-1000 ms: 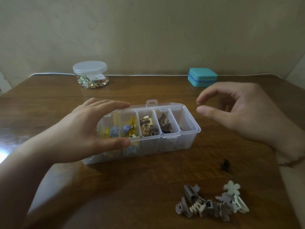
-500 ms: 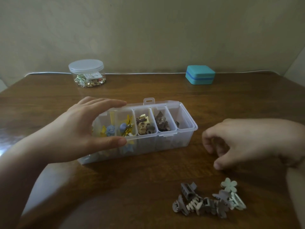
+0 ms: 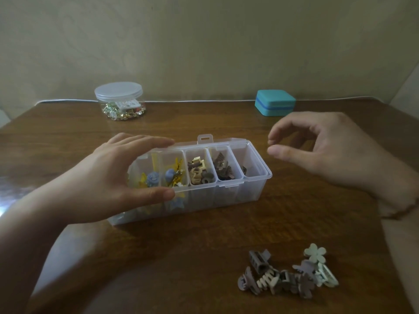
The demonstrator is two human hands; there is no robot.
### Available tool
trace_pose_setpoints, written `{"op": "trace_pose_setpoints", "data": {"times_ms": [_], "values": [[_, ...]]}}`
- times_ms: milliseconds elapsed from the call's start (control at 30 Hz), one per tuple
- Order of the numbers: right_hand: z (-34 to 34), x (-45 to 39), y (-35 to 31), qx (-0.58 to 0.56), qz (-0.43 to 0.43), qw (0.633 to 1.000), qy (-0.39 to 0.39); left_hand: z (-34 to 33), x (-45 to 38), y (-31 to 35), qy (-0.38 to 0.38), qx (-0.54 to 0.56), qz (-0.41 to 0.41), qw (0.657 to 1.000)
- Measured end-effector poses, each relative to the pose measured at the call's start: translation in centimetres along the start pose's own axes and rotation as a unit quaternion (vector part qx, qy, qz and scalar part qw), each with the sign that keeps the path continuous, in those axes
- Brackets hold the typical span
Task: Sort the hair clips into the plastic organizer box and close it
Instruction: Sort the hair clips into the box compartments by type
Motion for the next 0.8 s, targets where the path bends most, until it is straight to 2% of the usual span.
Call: {"op": "trace_pose_setpoints", "data": {"times_ms": [33,67,100,167,200,300,433,533,600,633,700,767,800], "values": [[0.2,0.1,0.6,0.014,-0.013,0.999,-0.027,0.0,0.0,0.0,0.0,0.0,0.0,1.0],[-0.3,0.4,1.2,0.038,-0.024,0.995,-0.086,0.0,0.0,0.0,0.0,0.001,0.001,1.0],[-1.3,1.2,1.8,0.067,-0.036,0.982,-0.176,0.0,0.0,0.0,0.001,0.002,0.001,1.0],[-3.7,4.5,2.8,0.094,-0.081,0.92,-0.373,0.0,-0.1,0.0,0.003,0.004,0.001,1.0],[-4.5,6.1,3.0,0.088,-0.11,0.888,-0.438,0.0,-0.1,0.0,0.004,0.004,0.001,1.0],[-6.0,8.5,2.3,0.089,-0.134,0.842,-0.516,0.1,-0.2,-0.2,0.006,0.0,0.005,1.0],[-7.2,9.2,1.9,0.107,-0.11,0.831,-0.534,0.3,-0.2,-0.4,0.007,-0.003,0.005,1.0],[-6.8,8.4,2.1,0.086,-0.119,0.849,-0.507,0.3,-0.2,-0.3,0.008,-0.003,0.002,1.0],[-5.5,6.2,2.1,0.065,-0.103,0.893,-0.434,0.3,-0.2,-0.2,0.01,-0.001,-0.001,1.0],[-4.6,4.6,2.0,0.044,-0.089,0.923,-0.37,0.3,-0.2,-0.1,0.011,0.0,-0.002,1.0],[-1.9,1.5,1.5,-0.059,-0.087,0.975,-0.196,0.3,-0.2,-0.1,0.011,0.001,-0.004,1.0],[0.4,-0.4,1.3,-0.144,-0.08,0.986,-0.03,0.3,-0.2,-0.1,0.011,0.002,-0.004,1.0],[0.7,-0.7,1.1,-0.163,-0.073,0.984,0.021,0.3,-0.2,-0.2,0.011,0.002,-0.003,1.0]]}}
Point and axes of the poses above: each hand's wrist, its own x-axis away from the middle knuckle, its own z-axis out of the back of the hand, y = z × x, the point moved 10 cm from there along -x, towards the middle knuckle, and after that the axes turned 12 degrees about y, right-handed, at the moved point
